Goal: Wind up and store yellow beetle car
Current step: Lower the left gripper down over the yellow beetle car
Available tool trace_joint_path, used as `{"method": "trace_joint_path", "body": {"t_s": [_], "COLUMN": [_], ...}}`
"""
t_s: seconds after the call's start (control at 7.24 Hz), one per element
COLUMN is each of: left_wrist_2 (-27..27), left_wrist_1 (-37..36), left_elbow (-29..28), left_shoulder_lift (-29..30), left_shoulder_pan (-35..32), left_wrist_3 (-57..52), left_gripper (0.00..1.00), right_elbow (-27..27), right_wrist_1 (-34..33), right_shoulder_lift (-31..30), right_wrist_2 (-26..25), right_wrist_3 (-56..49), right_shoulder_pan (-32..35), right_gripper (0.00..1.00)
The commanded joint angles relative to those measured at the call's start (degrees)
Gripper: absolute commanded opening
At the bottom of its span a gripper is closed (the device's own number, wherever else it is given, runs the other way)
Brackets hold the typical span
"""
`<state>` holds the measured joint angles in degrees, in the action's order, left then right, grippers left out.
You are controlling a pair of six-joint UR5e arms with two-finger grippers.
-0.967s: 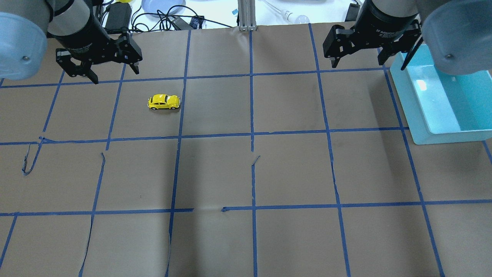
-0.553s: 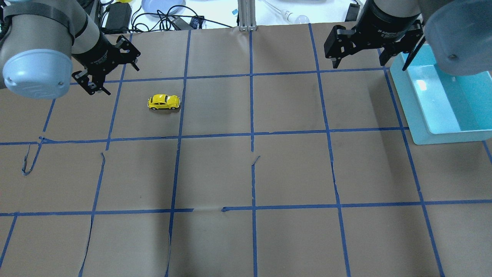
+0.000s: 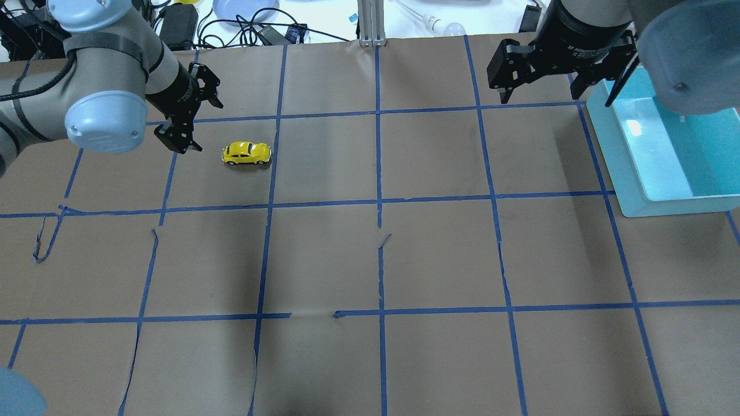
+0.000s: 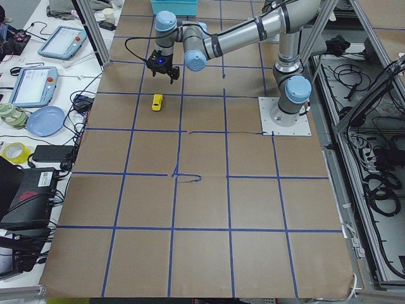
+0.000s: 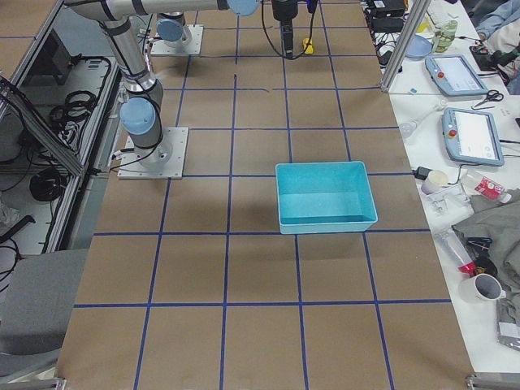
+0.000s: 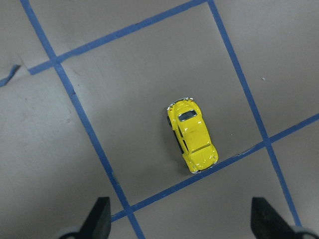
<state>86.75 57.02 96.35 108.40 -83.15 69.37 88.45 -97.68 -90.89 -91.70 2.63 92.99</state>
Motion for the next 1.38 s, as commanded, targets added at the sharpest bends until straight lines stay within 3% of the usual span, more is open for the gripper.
{"method": "trace_joint_path", "body": {"t_s": [0.0, 0.41, 1.11, 1.24], "left_wrist_2": [-0.88, -0.78, -0.44, -0.35], "left_wrist_1": [-1.39, -1.30, -1.30, -1.21], "left_elbow": [-0.89, -7.91, -7.49, -7.40], "left_shoulder_lift": [5.92, 13.22, 16.93, 16.93], "left_shoulder_pan": [0.00, -0.09, -0.26, -0.26], "left_wrist_3": [6.47, 7.87, 9.20, 9.29], "left_gripper": [1.00, 1.00, 1.00, 0.95], "right_elbow": [-0.12, -0.56, -0.48, -0.30], "right_wrist_1": [-0.75, -0.75, -0.58, -0.49], "right_shoulder_lift": [0.53, 0.53, 0.89, 0.80], "right_wrist_2": [0.38, 0.21, 0.47, 0.47], "right_wrist_3": [-0.08, -1.65, -3.33, -3.33], "right_shoulder_pan": [-0.08, -0.09, 0.09, 0.18], "right_gripper": [1.00, 1.00, 1.00, 1.00]}}
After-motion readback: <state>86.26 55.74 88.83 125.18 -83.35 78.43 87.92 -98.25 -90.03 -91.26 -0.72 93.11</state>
